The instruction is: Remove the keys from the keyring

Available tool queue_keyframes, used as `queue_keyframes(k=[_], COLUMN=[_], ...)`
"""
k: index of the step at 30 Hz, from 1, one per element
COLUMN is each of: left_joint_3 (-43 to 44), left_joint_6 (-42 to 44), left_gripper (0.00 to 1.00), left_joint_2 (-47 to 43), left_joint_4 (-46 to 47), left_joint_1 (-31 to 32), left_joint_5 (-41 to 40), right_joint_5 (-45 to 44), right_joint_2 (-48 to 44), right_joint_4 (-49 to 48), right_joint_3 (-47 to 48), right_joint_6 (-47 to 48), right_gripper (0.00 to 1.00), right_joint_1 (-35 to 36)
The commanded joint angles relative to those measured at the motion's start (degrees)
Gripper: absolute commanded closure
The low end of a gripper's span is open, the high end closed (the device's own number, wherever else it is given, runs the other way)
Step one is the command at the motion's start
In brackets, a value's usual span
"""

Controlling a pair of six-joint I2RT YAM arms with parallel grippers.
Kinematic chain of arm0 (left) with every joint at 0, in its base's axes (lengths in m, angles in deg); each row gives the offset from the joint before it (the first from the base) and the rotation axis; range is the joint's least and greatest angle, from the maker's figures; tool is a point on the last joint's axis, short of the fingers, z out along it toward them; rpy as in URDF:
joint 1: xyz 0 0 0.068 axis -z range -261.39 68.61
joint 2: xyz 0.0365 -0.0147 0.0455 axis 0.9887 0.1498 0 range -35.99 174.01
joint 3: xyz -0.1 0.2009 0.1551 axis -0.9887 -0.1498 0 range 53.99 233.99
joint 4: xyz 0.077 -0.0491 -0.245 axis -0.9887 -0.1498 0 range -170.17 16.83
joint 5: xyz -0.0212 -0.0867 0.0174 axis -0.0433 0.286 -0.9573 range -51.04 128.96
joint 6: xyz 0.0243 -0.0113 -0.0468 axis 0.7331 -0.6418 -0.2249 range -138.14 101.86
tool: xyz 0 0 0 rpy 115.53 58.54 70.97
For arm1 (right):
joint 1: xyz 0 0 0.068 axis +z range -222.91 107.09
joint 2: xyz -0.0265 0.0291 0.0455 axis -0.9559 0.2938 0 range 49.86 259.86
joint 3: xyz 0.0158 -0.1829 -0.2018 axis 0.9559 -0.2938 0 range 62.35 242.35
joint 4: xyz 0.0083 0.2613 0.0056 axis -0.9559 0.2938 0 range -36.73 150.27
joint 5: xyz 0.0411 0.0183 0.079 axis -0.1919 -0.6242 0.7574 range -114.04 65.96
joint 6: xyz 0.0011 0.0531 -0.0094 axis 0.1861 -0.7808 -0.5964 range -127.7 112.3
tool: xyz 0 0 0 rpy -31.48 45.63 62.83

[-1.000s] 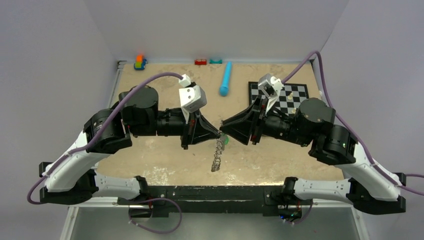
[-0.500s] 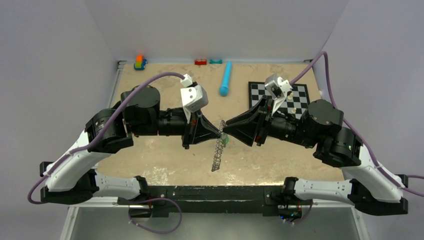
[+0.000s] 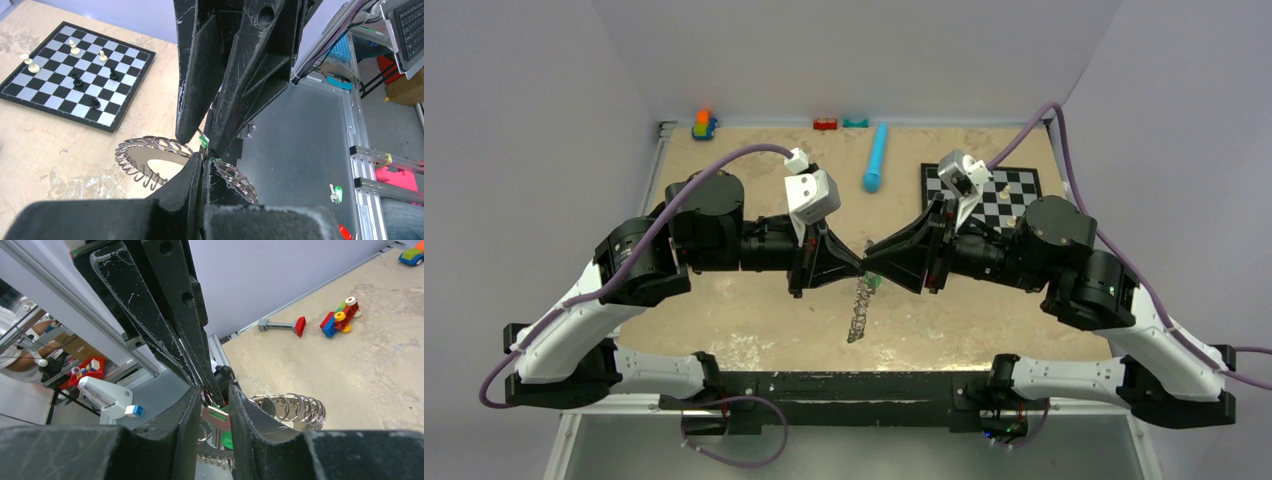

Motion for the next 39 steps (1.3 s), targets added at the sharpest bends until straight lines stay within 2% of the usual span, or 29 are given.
queue_keyframes(k=[1,7,16,22,24,28,32,35,39], left_joint_3=[1.6,1.6,2.9,3.1,3.2,3.4,4.1,3.8,1.5], left_joint_6=[-1.1,-1.0,-1.4,-1.9,-2.0,-2.1,-2.1,-1.9,-1.4], left_gripper=[1.0,1.0,1.0,0.94,0.89,0.58,0.42,0.38,0.41], left_joint_2=[-0.9,-0.7,0.2,1.1,1.3,1.3,0.7,-0.6,-3.5], left_joint_4=[3.8,3.6,2.5,1.9,1.6,1.5,0.7,0.3,-0.1], left_joint_1=[-0.2,-0.2,-0.2,-0.2,-0.2,-0.2,-0.2,-0.2,-0.2], left_joint_5=[-0.1,-0.2,-0.7,-0.4,-0.2,-0.4,-0.5,-1.8,-4.8], right_joint_5=[0.9,0.5,0.8,1.0,0.9,0.5,0.3,-0.1,-0.5], right_joint_2=[-0.4,-0.4,0.3,-0.6,-0.6,-0.7,-1.0,-1.2,-1.9], right_joint_4=[-2.3,-1.9,-1.8,-3.4,-3.4,-3.4,-3.7,-3.9,-3.9], right_joint_3=[0.7,0.6,0.3,-1.7,-2.0,-2.0,-2.4,-2.6,-2.6], right_joint_6=[0.7,0.5,0.1,-0.9,-1.0,-1.1,-1.2,-1.3,-1.3], right_gripper=[0.72,0.99,1.0,1.0,1.0,1.0,1.0,1.0,1.0], right_joint_1=[0.4,0.4,0.4,0.4,0.4,0.4,0.4,0.5,0.4])
